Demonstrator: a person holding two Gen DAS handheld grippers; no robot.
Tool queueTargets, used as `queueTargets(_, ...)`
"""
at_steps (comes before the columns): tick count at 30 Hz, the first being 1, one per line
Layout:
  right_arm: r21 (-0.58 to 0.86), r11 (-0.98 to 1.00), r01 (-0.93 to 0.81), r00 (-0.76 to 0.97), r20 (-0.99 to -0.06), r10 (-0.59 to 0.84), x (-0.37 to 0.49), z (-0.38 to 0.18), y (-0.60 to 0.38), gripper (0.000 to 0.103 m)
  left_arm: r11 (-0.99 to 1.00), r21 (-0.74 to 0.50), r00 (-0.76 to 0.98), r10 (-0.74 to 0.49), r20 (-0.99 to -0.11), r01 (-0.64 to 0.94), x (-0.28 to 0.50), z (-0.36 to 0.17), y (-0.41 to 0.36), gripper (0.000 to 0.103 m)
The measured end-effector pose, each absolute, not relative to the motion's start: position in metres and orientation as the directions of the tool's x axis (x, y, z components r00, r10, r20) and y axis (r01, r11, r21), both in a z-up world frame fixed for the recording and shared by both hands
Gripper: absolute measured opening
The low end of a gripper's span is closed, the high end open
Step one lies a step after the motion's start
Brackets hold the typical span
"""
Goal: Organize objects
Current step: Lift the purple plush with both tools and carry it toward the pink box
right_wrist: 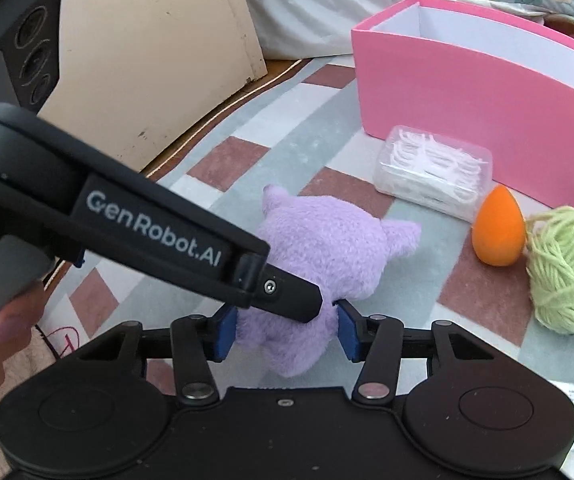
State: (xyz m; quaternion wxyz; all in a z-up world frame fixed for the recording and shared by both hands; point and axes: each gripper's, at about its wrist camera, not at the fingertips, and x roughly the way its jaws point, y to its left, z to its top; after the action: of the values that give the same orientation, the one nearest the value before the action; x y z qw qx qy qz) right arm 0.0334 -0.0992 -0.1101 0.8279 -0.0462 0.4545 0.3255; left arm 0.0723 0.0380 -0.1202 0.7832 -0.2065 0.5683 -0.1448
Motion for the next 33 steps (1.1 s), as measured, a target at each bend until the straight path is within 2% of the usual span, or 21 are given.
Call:
queueTargets(7,0.171,0.777,-0.606,0.41,-0.77,0.489,0.032,-0.097,-0.108,0.056,0.868,-0.495,0.354,-0.469,-0.809,0.017,0.065,-0.105,0.026,0.034)
queueTargets(15,0.126,0.784,-0.608,0.404,-0.801,0.441,0.035,-0.081,-0.12,0.056,0.865,-0.499,0.351,-0.482,-0.803,0.049,0.062,-0.093,0.003,0.034)
queueTargets(33,0.096,0.804,-0.587,0.485,-0.753,0.444,0.049,-0.007,-0.152,0.056,0.856,-0.49,0.372,-0.514,-0.773,0.167,0.08,-0.011,-0.025,0.034)
